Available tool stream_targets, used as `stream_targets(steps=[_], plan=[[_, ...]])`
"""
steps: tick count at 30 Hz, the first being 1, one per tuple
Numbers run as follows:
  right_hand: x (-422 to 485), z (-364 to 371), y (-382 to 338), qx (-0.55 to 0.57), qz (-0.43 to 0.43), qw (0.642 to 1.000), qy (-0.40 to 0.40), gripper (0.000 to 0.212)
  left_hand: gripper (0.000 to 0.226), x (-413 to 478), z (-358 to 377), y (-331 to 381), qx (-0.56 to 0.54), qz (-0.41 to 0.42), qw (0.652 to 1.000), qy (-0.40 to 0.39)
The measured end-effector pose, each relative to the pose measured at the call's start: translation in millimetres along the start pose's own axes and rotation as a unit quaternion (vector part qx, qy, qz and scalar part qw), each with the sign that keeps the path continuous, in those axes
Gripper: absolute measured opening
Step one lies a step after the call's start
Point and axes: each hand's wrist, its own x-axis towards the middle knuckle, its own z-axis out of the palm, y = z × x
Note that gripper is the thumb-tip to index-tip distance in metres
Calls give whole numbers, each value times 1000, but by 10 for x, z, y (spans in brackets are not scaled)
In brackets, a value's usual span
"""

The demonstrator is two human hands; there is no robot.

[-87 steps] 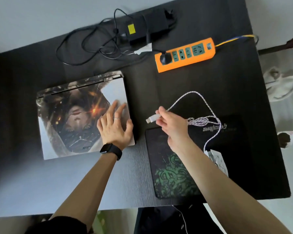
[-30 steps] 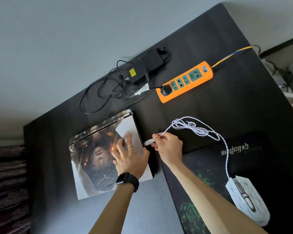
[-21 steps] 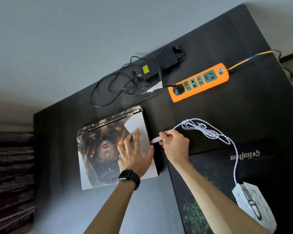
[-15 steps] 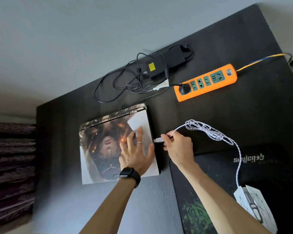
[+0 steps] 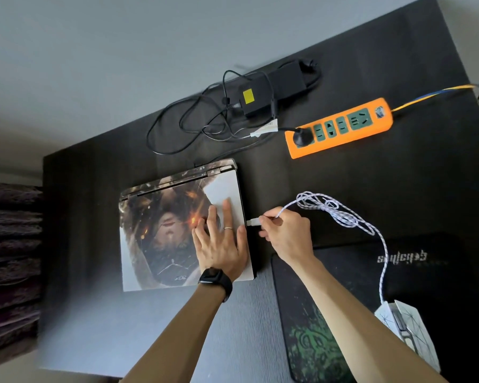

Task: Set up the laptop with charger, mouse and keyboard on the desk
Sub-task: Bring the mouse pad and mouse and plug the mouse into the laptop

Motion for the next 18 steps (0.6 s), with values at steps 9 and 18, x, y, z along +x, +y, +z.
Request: stream_targets(steps=[9,18], plan=[[-48,-59,39,-65,-71,995,-39,21,67,6,24,-10,9,2,1000,-8],[-198,-85,67,16,-59,998,1,5,68,2,52,-28,1,7,1000,5]])
